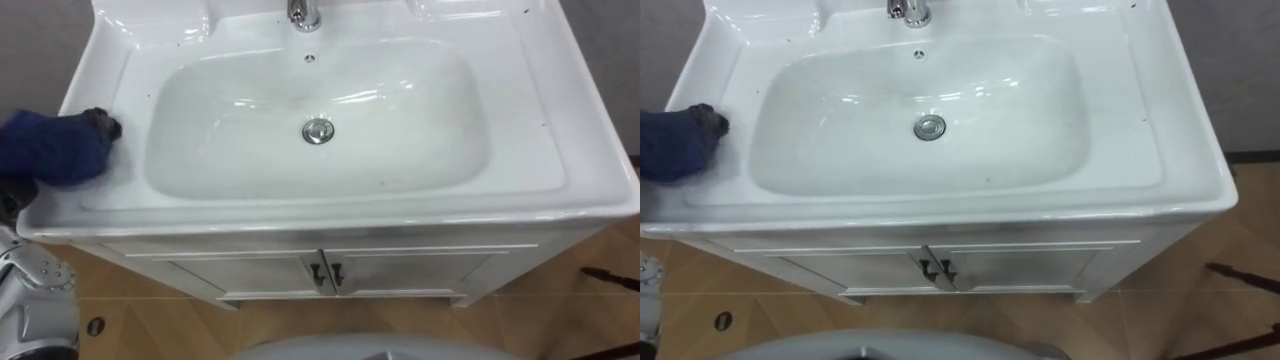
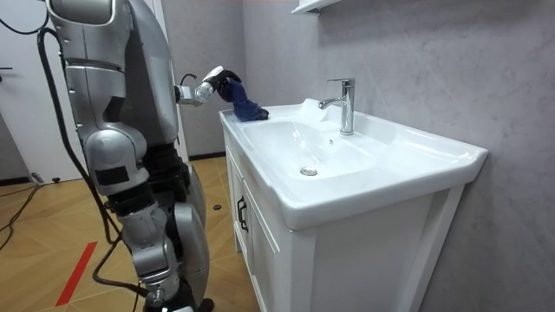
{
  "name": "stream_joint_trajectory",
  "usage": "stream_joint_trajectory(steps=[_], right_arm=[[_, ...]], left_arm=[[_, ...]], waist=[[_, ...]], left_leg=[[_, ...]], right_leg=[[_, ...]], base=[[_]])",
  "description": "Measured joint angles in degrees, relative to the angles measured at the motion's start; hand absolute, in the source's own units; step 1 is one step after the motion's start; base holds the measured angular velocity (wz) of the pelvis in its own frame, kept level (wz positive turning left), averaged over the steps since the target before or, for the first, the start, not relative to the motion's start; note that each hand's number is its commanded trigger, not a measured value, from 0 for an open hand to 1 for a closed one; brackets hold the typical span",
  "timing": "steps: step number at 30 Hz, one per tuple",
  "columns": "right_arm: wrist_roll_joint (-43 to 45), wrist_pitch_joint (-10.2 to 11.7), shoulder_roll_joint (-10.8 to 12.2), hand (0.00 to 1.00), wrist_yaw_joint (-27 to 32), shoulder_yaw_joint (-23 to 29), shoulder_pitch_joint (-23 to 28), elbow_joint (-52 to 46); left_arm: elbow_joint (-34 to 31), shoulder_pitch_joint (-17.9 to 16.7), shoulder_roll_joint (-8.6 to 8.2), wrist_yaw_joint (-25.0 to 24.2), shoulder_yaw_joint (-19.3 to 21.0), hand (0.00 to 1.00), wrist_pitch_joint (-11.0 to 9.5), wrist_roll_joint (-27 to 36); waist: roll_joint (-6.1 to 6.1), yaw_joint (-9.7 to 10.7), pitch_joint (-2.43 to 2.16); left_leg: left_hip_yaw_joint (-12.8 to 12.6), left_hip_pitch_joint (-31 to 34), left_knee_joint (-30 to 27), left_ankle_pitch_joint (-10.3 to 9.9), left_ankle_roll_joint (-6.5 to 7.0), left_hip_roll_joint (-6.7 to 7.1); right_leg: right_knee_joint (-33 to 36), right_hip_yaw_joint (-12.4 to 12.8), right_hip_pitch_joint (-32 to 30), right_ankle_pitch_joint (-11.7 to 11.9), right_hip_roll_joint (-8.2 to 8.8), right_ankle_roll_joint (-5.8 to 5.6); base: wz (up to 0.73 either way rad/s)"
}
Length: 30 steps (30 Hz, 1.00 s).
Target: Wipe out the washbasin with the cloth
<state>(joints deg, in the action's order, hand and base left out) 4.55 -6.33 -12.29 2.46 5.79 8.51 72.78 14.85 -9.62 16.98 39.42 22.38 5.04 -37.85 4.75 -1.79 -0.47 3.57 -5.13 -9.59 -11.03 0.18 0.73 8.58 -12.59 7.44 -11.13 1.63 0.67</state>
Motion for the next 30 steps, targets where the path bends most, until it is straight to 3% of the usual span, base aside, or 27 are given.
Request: stream_joint_trajectory(steps=[11,23,27,30], right_arm=[[-0.14,0.52,-0.11,0.0,-0.13,-0.05,-0.07,-1.49],[-0.28,0.72,-0.09,0.0,-0.82,-0.06,0.19,-1.17],[-0.53,0.7,0.16,0.0,-0.83,-0.08,-0.38,-0.94],[-0.32,0.71,0.18,0.0,-1.58,-0.07,-0.52,-0.95]], left_arm=[[-1.77,0.0,0.0,-1.67,0.0,0.0,0.09,-0.05],[-3.67,0.08,0.0,-4.04,0.0,0.0,0.07,0.38],[-7.29,0.09,-0.01,-4.21,0.0,0.0,-0.1,4.94],[-8.22,0.19,-0.03,-5.01,0.0,0.0,-0.3,12.2]], waist=[[0.71,0.02,0.44],[0.7,0.03,0.49],[0.46,0.27,0.52],[0.44,0.49,0.52]], left_leg=[[0.0,0.49,-0.04,0.0,0.0,0.08],[-0.11,0.65,-0.04,0.0,0.0,0.07],[-0.1,0.75,0.0,0.0,0.0,0.09],[-0.18,0.54,0.0,0.0,0.0,0.08]], right_leg=[[0.01,-0.01,-0.39,-0.04,0.06,-0.07],[-0.07,0.19,-0.65,-0.08,0.04,-0.1],[-0.12,0.03,-0.61,-0.08,0.09,-0.1],[-0.02,0.12,-0.79,-0.08,0.1,-0.1]], base=[[0.0],[0.0],[0.0],[0.0]])
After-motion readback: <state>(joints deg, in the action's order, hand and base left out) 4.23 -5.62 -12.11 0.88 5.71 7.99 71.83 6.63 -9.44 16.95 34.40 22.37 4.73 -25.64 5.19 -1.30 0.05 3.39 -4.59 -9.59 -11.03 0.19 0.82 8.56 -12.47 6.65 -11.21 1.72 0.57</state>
